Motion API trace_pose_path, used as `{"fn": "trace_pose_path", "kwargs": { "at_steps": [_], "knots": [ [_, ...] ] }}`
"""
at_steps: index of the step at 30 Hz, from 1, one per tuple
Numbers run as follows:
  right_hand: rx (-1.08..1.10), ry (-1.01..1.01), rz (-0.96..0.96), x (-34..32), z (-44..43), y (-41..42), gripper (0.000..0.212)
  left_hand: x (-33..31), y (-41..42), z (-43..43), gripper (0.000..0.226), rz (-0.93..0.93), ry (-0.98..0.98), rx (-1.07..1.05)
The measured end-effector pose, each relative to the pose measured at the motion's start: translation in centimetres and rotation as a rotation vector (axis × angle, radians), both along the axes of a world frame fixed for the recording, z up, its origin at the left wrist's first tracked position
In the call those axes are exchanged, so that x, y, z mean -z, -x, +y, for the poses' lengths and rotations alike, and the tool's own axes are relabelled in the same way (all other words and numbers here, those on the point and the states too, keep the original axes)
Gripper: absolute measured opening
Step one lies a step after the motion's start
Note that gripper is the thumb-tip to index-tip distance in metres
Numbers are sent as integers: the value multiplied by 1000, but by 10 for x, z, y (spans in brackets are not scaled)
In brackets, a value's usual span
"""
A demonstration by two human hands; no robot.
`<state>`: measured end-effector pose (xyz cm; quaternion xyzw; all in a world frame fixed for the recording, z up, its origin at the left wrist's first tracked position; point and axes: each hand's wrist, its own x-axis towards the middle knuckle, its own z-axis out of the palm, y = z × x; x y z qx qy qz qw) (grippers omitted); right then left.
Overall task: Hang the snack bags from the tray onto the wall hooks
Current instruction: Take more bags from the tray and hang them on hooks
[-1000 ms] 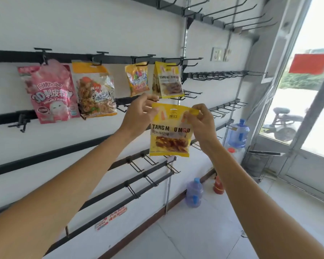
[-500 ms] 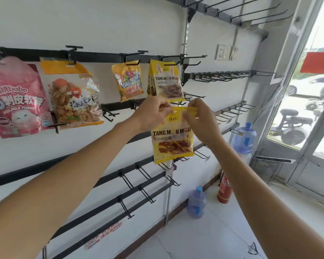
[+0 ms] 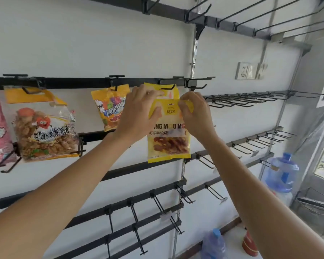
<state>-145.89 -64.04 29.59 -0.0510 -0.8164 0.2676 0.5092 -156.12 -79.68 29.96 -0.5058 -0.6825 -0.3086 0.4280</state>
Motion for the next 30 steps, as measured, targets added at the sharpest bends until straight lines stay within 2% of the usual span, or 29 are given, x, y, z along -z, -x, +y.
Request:
{"fn": "trace_pose_path", "kwargs": {
  "at_steps": [2,6,9,12,15,19,22,26,28,30],
  "knots": [
    [-20,61,53,-9,15,12,7,-2,7,9,40,111,47,-52],
    [-29,55,74,-23,41,39,7,-7,23,23,60,246,123,-159],
    [-74,90,46,-32,56,58,6,-10,35,32,56,295,131,-174],
    [-117,121,23,-39,62,72,6,-10,48,41,52,371,262,-177],
    [-133,113,-41,-43,71,81,18,-7,57,47,52,422,356,-190],
    [-184,119,-131,-40,81,90,17,-8,65,55,48,415,345,-209],
    [-84,49,-56,-34,81,103,5,-7,74,58,49,366,364,-229],
    [235,-151,76,-21,80,118,25,-6,85,58,80,246,430,-279],
    [248,-287,97,-14,78,122,23,-5,87,60,93,205,442,-308],
    [155,-351,40,-3,80,127,25,-3,88,63,97,154,441,-353]
  ]
}}
